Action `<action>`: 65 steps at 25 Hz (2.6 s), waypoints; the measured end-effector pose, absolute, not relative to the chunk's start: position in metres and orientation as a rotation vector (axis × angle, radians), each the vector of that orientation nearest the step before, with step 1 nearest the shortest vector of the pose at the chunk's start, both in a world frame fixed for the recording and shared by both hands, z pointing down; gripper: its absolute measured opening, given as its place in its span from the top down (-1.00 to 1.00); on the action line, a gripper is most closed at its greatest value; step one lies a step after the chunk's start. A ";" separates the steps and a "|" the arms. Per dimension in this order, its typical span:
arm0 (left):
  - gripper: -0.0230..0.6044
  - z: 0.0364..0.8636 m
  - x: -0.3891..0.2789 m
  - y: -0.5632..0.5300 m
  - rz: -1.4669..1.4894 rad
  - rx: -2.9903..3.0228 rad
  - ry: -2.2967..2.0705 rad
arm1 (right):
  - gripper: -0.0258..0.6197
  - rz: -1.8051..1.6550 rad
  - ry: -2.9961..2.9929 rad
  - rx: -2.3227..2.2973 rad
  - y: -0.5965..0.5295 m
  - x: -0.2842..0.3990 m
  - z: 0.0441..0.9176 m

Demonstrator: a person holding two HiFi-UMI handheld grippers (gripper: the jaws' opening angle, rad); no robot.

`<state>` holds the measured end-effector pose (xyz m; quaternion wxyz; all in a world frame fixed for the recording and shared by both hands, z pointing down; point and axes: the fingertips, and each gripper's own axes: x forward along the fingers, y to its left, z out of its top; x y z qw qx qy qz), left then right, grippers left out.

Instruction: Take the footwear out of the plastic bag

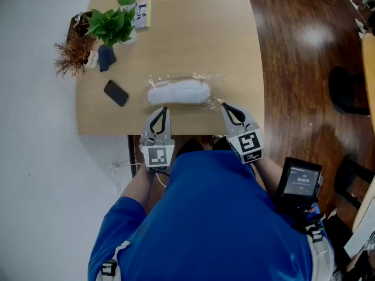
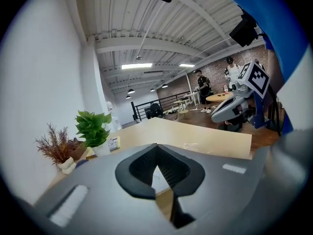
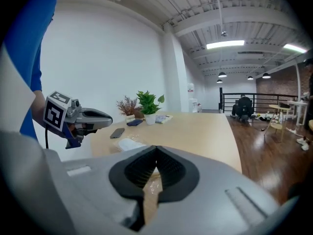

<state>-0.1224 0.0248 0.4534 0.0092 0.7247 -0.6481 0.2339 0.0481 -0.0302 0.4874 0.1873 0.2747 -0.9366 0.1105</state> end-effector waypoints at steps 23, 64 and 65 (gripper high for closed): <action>0.90 0.556 -0.204 -0.024 1.128 2.326 -1.707 | 0.92 0.444 -2.397 0.811 -0.074 0.023 0.561; 0.42 0.619 -0.275 -0.055 0.625 1.784 -1.162 | 0.91 0.716 -2.293 0.618 -0.091 0.028 0.603; 0.65 0.619 -0.275 -0.056 0.640 1.787 -1.172 | 0.91 0.717 -2.291 0.614 -0.091 0.029 0.603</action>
